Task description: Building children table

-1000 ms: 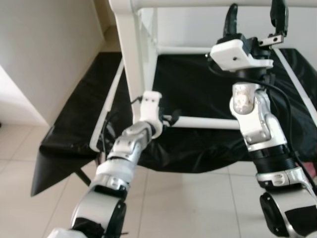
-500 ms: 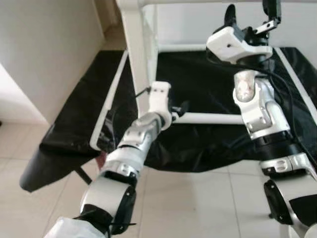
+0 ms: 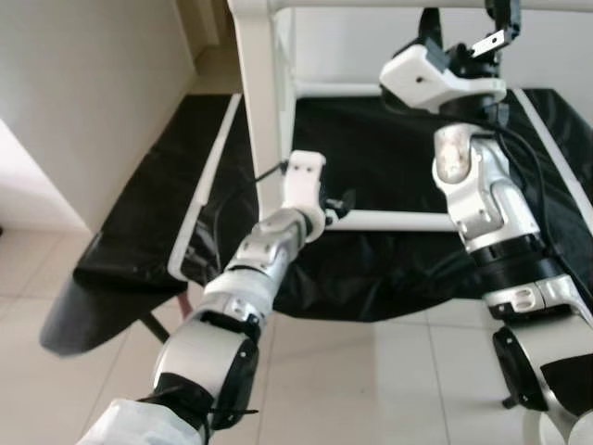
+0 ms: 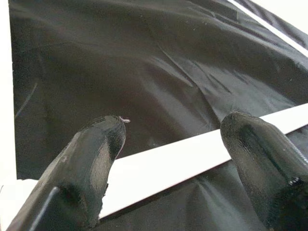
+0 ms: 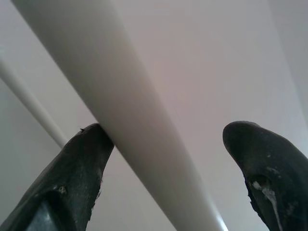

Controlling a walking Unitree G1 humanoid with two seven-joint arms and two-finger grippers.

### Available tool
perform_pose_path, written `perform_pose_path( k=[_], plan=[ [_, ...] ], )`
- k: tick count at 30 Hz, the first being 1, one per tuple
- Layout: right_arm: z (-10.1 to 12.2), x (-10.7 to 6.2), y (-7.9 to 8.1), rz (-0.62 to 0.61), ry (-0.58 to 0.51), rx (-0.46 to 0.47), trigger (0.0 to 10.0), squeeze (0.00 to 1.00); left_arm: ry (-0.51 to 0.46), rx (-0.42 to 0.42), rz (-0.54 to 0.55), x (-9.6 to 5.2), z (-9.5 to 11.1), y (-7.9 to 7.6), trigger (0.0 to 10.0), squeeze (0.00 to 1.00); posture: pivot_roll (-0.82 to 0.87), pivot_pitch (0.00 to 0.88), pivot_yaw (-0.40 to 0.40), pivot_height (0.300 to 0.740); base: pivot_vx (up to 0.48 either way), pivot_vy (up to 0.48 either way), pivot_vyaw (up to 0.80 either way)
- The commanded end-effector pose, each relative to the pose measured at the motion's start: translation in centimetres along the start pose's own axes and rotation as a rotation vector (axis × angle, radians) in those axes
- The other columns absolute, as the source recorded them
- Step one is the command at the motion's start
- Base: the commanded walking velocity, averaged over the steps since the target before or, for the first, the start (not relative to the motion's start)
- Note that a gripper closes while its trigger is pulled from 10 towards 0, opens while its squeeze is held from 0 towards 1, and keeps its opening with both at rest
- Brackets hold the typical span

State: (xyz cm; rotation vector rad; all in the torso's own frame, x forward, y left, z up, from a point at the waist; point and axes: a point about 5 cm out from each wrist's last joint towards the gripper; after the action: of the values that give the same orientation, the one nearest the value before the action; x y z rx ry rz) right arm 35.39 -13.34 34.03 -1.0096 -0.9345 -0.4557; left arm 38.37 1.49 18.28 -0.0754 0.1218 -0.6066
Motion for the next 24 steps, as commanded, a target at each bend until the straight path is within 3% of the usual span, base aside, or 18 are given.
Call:
perform_pose_path(
  k=[1,9,12,13,14,16,19,24],
  plan=[
    [0.4,0.7,-0.3,-0.033,-0.013,-0.016,10.0,0.00,0.019,0.013,0.046,0.1,-0.4,0.1,10.0,0.00,-0.02,0.053,0.056,0.740,0.000,0.000,0.00],
    [0.5,1.6,-0.1,0.011,0.024,-0.008,10.0,0.00,0.049,0.050,0.140,0.3,-1.2,0.2,10.0,0.00,-0.02,0.068,0.058,0.740,0.000,0.000,0.00],
    [0.4,2.2,0.7,0.079,0.047,-0.017,10.0,0.00,0.049,0.036,0.200,0.4,-1.2,0.3,10.0,0.00,-0.03,0.081,0.066,0.740,0.000,0.000,0.00],
    [0.3,2.8,1.0,0.117,0.058,-0.022,10.0,0.00,0.041,-0.061,0.291,0.6,-0.9,0.5,10.0,0.00,-0.05,0.099,0.074,0.740,0.000,0.000,0.00],
    [0.3,2.8,1.0,0.117,0.058,-0.022,10.0,0.00,0.041,-0.061,0.291,0.6,-0.9,0.5,10.0,0.00,-0.05,0.099,0.074,0.740,0.000,0.000,0.00],
    [0.3,3.3,1.0,0.132,0.060,-0.026,10.0,0.00,0.030,-0.171,0.341,0.7,-0.6,0.6,10.0,0.00,-0.05,0.105,0.076,0.740,0.000,0.000,0.00],
    [0.5,3.8,0.9,0.145,0.061,-0.023,10.0,0.00,-0.005,-0.266,0.392,0.7,0.1,0.9,10.0,0.00,-0.07,0.127,0.074,0.740,0.000,0.000,0.00],
    [0.7,4.3,0.5,0.155,0.062,-0.014,10.0,0.00,-0.031,-0.323,0.484,0.6,0.5,1.3,10.0,0.00,-0.07,0.147,0.070,0.740,0.000,0.000,0.00]
  ],
)
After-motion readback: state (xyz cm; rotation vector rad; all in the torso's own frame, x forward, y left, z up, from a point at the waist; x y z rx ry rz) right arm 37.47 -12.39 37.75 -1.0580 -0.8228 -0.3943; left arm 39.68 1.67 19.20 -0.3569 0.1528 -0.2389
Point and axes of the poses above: a point about 5 cm out from each wrist's last joint towards the gripper, its own x axis pointing out of the wrist towards the gripper, its own z axis along the axis of the wrist's last joint, y = z × x, and after that the axes turned 3 degrees about x, right-handed
